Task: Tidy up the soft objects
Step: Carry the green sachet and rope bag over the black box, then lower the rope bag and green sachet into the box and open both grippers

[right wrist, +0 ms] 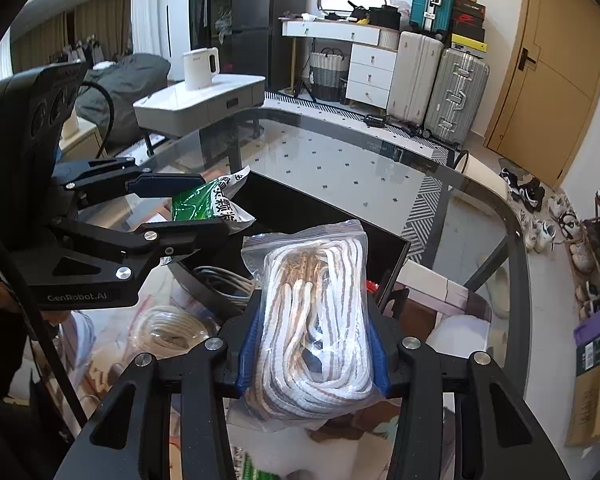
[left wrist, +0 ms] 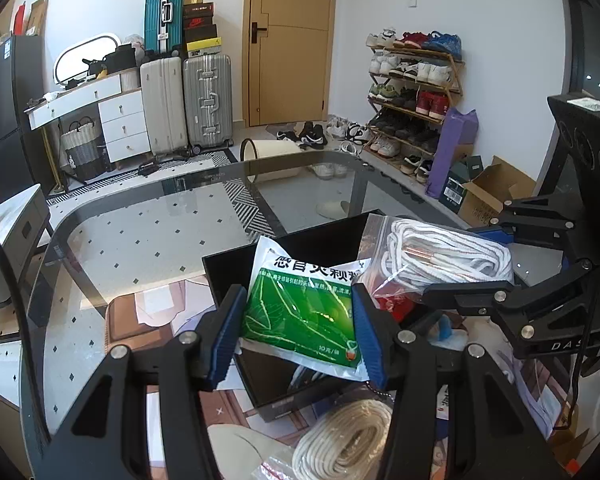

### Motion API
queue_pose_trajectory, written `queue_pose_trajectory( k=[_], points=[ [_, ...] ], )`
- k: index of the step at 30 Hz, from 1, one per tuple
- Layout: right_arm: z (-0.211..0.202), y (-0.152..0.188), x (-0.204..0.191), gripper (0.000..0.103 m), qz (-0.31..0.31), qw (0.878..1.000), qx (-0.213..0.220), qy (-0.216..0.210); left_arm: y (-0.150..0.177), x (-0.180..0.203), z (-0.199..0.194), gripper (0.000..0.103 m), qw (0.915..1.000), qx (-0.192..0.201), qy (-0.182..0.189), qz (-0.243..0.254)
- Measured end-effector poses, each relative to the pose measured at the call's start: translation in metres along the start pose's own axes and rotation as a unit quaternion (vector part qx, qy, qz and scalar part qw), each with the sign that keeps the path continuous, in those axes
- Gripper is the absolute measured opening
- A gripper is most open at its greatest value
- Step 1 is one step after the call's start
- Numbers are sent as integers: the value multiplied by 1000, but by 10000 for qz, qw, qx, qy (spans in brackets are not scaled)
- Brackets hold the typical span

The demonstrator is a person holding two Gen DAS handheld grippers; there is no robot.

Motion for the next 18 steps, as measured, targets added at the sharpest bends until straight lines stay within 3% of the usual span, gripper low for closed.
queue_pose_trajectory(
  k=[18],
  points=[
    [39,-16,4,45,-748,9958,-530,9,6,0,23,52,9994,-246,-189,182]
  ],
)
Point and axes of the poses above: each gripper's, at about its wrist camera, not at the fingertips, and z roughly the way its jaws point, x to its right, y to its underside, the point moved 9 cm from there along z, roughly the way its jaws point, and after that the axes turned 2 degrees about -z, right-handed, at the moved point
